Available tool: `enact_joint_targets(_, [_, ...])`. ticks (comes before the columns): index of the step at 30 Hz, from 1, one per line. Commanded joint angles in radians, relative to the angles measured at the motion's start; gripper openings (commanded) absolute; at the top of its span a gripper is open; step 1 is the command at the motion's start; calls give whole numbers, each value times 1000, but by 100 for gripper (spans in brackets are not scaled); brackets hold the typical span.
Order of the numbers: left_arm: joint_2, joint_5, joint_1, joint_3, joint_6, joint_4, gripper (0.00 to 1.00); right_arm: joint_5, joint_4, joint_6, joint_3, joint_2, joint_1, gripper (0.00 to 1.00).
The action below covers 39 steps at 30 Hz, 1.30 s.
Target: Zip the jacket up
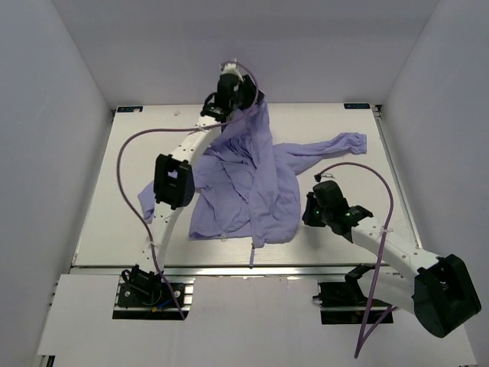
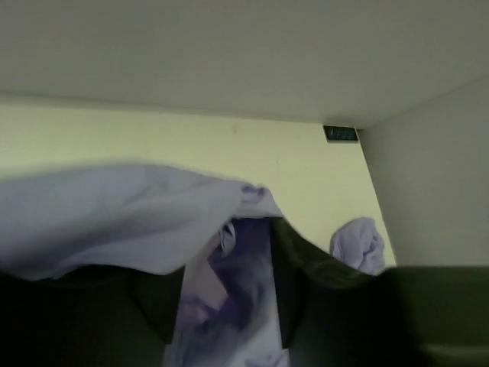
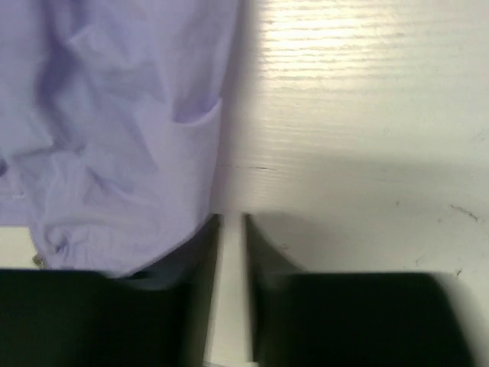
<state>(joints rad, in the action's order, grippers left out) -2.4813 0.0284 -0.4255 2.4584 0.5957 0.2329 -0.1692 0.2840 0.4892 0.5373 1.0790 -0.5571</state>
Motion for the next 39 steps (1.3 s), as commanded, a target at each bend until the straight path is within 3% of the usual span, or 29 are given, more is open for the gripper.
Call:
enact_joint_targets(1, [-62,151,7,-30,93,-115,64,85,-25,-34,15,-39,14,32])
enact_joint_targets(2, [-47,165,4,-68,92,-138,97,103,-22,-50,21,-45,14,40])
enact_joint_targets(3, [-12,159,-4,-79,85,-156,98,111,-19,-60,29,-54,14,50])
enact_joint_targets(10, [200,177,-7,-136,12,-98,98,230,-39,-120,70,-83,13,74])
enact_joint_targets(11, [226,179,-7,-153,6,-69,98,238,-36,-123,78,-74,11,89])
enact_joint_targets(14, [346,185,-7,-231,-34,58,98,238,-32,-126,121,-41,0,89])
enact_joint_targets(17, [529,119,-9,-441,-50,185,98,198,-16,-135,194,21,-35,89])
enact_joint_targets(22, [856,37,-13,-1093,-2,157,98,268,-26,-137,263,130,-92,89])
enact_joint_targets(26, [984,126,-28,-1352,16,106,98,315,-78,-114,268,255,-150,89])
enact_joint_targets(32, [949,211,-62,-1509,49,57,98,278,-117,-26,231,392,-170,89])
enact_joint_targets(39, [788,150,-61,-1481,49,48,98,136,-85,20,201,423,-103,89])
